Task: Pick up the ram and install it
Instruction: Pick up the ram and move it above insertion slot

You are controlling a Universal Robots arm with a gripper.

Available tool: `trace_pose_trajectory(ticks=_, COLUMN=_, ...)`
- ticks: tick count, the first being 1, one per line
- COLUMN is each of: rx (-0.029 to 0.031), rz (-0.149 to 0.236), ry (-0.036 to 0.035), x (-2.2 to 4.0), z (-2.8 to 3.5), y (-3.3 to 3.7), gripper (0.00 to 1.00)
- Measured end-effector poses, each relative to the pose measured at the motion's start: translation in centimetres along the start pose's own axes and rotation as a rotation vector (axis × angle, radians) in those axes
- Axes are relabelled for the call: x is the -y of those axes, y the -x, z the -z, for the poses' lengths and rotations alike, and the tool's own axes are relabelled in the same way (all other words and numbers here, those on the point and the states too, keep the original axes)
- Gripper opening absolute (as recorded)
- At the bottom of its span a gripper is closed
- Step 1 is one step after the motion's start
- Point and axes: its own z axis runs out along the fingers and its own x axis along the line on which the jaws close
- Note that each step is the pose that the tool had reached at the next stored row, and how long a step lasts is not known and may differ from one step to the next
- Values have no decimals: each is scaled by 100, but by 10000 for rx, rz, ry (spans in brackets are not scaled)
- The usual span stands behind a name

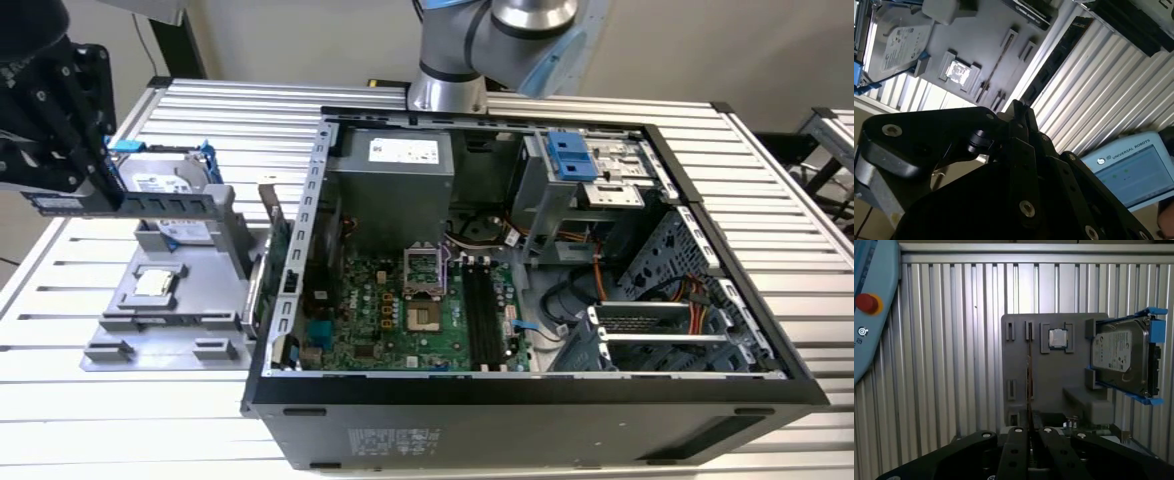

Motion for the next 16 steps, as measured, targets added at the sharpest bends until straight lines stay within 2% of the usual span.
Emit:
trace_pose_trajectory(ticks=6, rx=-1, rz=164, ry=5, x=78, z=0, y=2, gripper=0)
trace_pose_trajectory(ticks=11, rx=-2, rz=187, ry=6, x=87, z=0, y=2, gripper=0)
trace_pose_trajectory(ticks=16, rx=-62, rz=187, ry=6, x=121, z=-25, y=2, gripper=0)
